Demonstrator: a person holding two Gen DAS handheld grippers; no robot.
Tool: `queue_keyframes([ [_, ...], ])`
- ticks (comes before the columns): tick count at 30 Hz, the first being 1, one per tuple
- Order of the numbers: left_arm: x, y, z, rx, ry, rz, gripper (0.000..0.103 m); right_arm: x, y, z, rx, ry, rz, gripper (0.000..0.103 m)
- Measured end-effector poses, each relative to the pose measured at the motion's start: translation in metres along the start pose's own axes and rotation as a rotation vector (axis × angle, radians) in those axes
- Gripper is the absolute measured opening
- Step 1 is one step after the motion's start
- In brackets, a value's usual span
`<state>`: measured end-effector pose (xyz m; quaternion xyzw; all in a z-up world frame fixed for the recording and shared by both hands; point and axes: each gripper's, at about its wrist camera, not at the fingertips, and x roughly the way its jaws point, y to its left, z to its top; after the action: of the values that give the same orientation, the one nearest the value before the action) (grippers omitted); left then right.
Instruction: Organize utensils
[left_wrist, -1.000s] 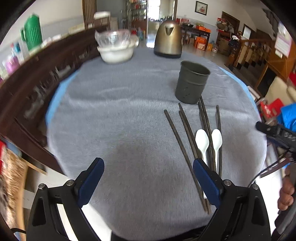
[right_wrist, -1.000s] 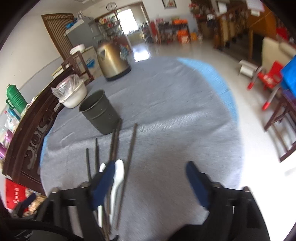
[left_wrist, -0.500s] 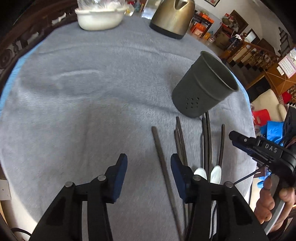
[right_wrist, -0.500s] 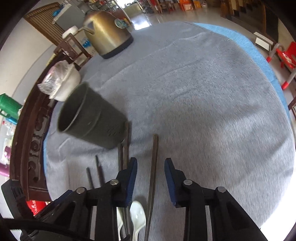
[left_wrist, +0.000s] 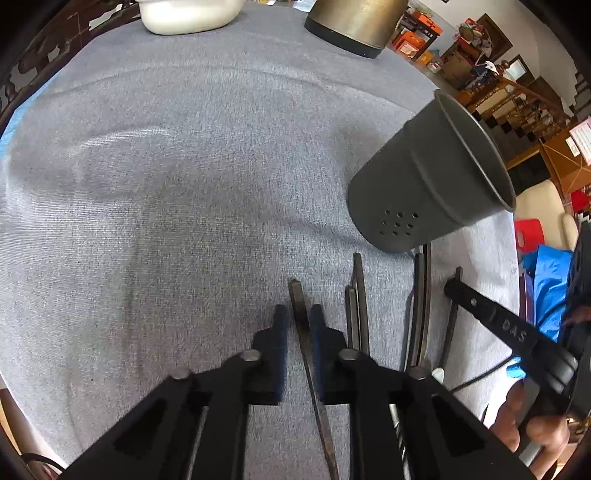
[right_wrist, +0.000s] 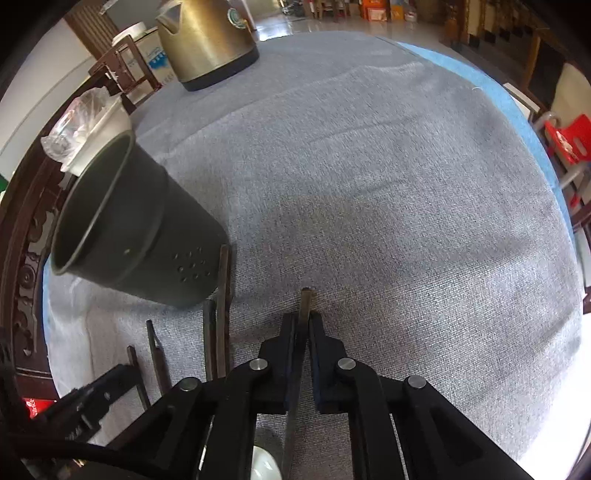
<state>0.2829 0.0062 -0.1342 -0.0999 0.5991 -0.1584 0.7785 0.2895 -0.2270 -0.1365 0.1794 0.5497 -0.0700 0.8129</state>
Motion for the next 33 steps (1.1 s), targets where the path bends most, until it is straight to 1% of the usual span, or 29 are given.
queue_keyframes([
  [2, 0.003, -0.002, 0.002, 0.002, 0.000, -0.010, 0.007, -0.001, -0.002, -0.002, 0.002, -0.008, 0.017, 0.006],
  [6, 0.007, -0.008, 0.008, 0.001, -0.009, -0.021, 0.007, -0.019, -0.006, -0.008, -0.002, -0.071, 0.088, 0.006],
  [10, -0.009, -0.006, 0.004, 0.001, -0.061, -0.029, 0.006, -0.051, -0.007, -0.014, -0.037, -0.159, 0.126, 0.006],
  [14, -0.041, -0.015, 0.001, 0.040, -0.144, -0.033, 0.006, -0.083, -0.004, -0.018, -0.052, -0.235, 0.183, 0.006],
  [16, -0.065, -0.022, -0.001, 0.065, -0.196, -0.048, 0.006, -0.098, -0.003, -0.017, -0.055, -0.267, 0.211, 0.006],
  [23, -0.132, -0.049, 0.001, 0.160, -0.370, -0.073, 0.006, -0.157, -0.005, -0.017, -0.069, -0.436, 0.268, 0.006],
  [25, -0.146, -0.047, 0.007, 0.178, -0.403, -0.081, 0.005, -0.175, -0.003, -0.016, -0.068, -0.492, 0.282, 0.006],
  [28, -0.171, -0.059, 0.013, 0.212, -0.459, -0.094, 0.005, -0.193, 0.000, -0.014, -0.059, -0.566, 0.308, 0.006],
  [33, -0.206, -0.074, 0.022, 0.261, -0.526, -0.102, 0.005, -0.230, 0.006, -0.005, -0.027, -0.707, 0.354, 0.006],
])
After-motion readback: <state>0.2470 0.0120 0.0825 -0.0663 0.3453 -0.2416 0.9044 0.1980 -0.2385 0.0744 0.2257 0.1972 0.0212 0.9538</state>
